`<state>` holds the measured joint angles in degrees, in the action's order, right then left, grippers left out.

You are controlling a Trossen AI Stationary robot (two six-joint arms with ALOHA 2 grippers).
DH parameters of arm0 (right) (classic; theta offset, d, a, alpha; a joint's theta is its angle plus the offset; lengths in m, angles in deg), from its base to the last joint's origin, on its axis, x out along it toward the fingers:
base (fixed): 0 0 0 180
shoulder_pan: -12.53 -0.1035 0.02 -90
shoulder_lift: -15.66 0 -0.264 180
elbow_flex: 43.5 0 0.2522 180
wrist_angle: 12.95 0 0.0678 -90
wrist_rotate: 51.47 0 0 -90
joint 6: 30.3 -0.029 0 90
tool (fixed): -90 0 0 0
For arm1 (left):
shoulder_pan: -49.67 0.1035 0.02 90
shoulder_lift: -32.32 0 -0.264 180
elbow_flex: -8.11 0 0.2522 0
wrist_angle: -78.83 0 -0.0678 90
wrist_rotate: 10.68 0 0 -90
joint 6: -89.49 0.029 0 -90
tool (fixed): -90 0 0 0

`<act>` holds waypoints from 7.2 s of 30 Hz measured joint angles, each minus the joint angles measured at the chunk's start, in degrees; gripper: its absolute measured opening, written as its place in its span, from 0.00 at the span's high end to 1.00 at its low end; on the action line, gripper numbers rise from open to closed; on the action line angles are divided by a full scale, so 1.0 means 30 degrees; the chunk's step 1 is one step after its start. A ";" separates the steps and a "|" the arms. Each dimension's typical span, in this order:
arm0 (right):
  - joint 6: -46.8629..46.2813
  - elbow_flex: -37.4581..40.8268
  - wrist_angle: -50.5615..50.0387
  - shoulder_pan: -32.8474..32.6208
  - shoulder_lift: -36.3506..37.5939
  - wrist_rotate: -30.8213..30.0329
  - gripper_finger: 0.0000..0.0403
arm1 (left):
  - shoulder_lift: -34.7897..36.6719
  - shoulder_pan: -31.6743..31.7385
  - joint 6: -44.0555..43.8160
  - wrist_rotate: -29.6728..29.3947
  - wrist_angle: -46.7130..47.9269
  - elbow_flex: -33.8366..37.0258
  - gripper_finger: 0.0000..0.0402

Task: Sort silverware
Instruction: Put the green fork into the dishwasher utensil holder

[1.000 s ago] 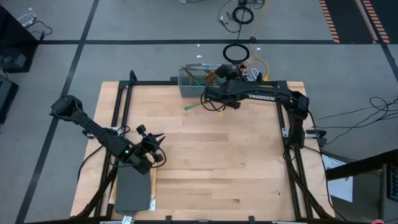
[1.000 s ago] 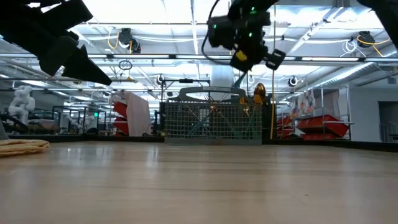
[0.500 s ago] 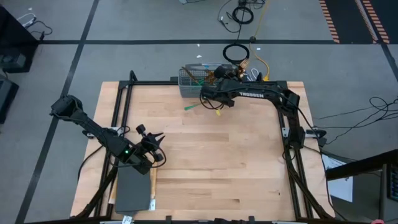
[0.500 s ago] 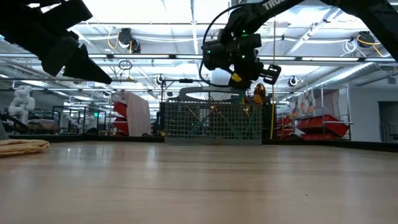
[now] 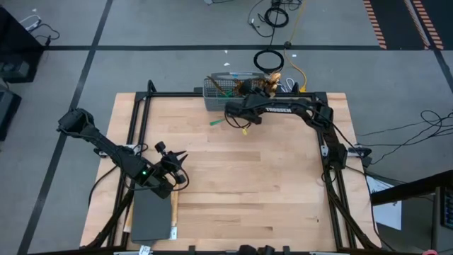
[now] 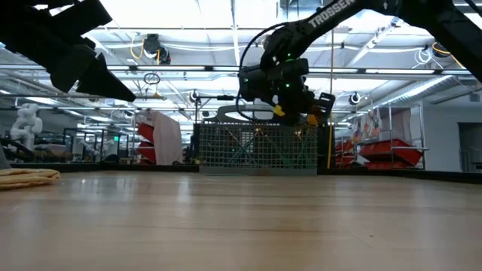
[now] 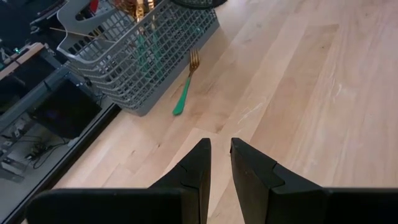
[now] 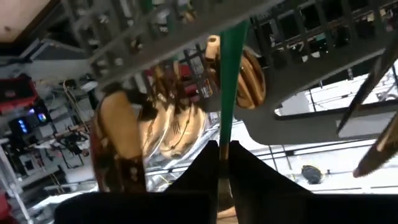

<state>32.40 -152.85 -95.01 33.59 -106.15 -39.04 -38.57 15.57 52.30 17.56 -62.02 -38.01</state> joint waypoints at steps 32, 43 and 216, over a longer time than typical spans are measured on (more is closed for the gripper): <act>-0.2558 -0.3650 0.2465 -0.1330 0.1032 0.1034 0.58 | 0.0000 0.0007 -0.0037 0.0440 -0.0169 0.0000 0.82; -0.6197 -0.3650 0.2079 -0.4386 0.1401 1.0442 0.59 | 0.0000 -0.0015 -0.0029 0.1237 -0.0162 0.0000 0.82; -3.6995 -0.2221 -0.5522 -1.7030 0.5891 1.0276 0.96 | -1.2568 1.3588 0.3956 2.4757 -2.1487 -0.1814 1.00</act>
<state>-78.59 -159.51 -111.58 -17.50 -88.48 -8.21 -76.28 56.33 64.16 91.83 -126.48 -43.46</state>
